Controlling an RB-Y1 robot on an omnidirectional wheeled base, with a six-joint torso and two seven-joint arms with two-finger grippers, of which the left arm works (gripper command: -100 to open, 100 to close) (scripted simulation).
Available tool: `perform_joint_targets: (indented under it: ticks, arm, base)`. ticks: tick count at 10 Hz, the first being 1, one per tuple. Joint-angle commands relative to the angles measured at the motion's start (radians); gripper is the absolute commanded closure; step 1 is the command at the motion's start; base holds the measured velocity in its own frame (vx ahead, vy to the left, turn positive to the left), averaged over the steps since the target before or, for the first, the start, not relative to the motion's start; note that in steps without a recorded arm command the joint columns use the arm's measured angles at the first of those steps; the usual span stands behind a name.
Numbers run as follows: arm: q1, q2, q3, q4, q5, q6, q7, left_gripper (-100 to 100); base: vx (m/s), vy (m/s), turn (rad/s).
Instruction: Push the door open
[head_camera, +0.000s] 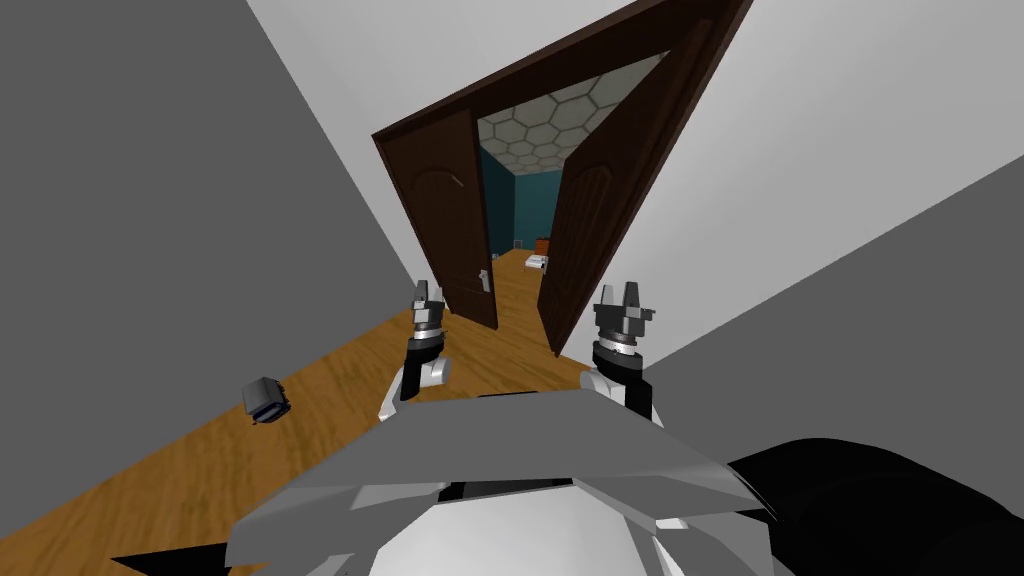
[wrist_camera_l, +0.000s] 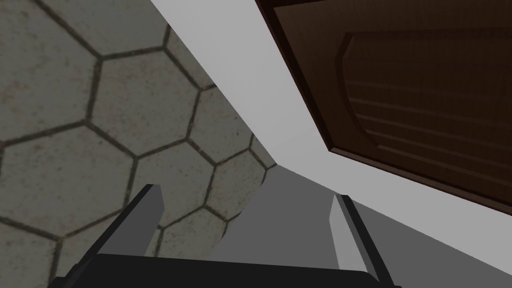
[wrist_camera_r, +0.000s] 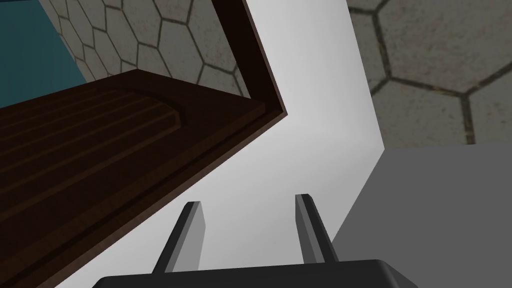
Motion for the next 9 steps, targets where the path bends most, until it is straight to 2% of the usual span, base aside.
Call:
perform_joint_targets:
  ticks: [1,2,3,5,6,7,9]
  arm:
    - [-0.037,0.009,-0.007,0.05,0.001,0.008,0.013,-100]
    - [-0.058,0.013,-0.014,0.087,0.001,0.012,0.021,-100]
    - [-0.058,0.013,-0.014,0.101,0.001,0.012,0.021,-100]
    - [-0.101,0.021,-0.027,0.18,0.0,0.019,0.036,-100]
    - [-0.124,0.024,-0.035,0.204,0.0,0.023,0.044,-100]
    - [-0.124,0.024,-0.035,0.221,0.0,0.023,0.044,-100]
    - [-0.169,0.031,-0.049,0.297,-0.001,0.03,0.06,-100]
  base:
    - [0.084,0.091,-0.032]
    - [0.103,0.099,-0.029]
    - [0.075,0.063,-0.011]
    - [0.062,0.059,-0.019]
    - [0.09,0.083,-0.038]
    - [0.064,0.057,-0.016]
    - [0.064,0.078,-0.02]
